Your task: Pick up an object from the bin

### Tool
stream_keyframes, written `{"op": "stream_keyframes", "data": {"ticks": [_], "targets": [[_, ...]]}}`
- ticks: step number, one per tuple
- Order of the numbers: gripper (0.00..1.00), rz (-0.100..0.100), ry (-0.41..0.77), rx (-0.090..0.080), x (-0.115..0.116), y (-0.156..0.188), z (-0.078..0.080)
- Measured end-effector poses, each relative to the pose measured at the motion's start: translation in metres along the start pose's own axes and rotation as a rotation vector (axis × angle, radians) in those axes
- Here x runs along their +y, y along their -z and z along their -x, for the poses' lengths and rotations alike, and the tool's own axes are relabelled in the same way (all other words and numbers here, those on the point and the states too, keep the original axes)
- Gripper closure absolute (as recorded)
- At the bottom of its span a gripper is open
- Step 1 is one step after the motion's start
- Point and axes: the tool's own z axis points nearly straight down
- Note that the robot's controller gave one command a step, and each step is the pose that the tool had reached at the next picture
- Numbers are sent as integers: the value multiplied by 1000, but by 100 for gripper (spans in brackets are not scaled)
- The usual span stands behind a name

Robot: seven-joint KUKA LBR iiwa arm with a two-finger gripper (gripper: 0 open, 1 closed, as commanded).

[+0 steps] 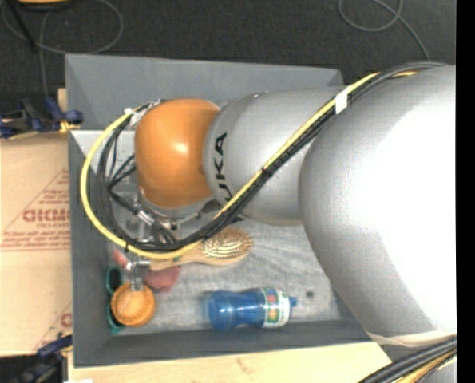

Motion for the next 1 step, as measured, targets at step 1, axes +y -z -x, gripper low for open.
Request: {"op": "stream_keyframes", "data": {"ticks": [1], "targets": [[0, 0, 0, 0, 0, 0, 0]]}}
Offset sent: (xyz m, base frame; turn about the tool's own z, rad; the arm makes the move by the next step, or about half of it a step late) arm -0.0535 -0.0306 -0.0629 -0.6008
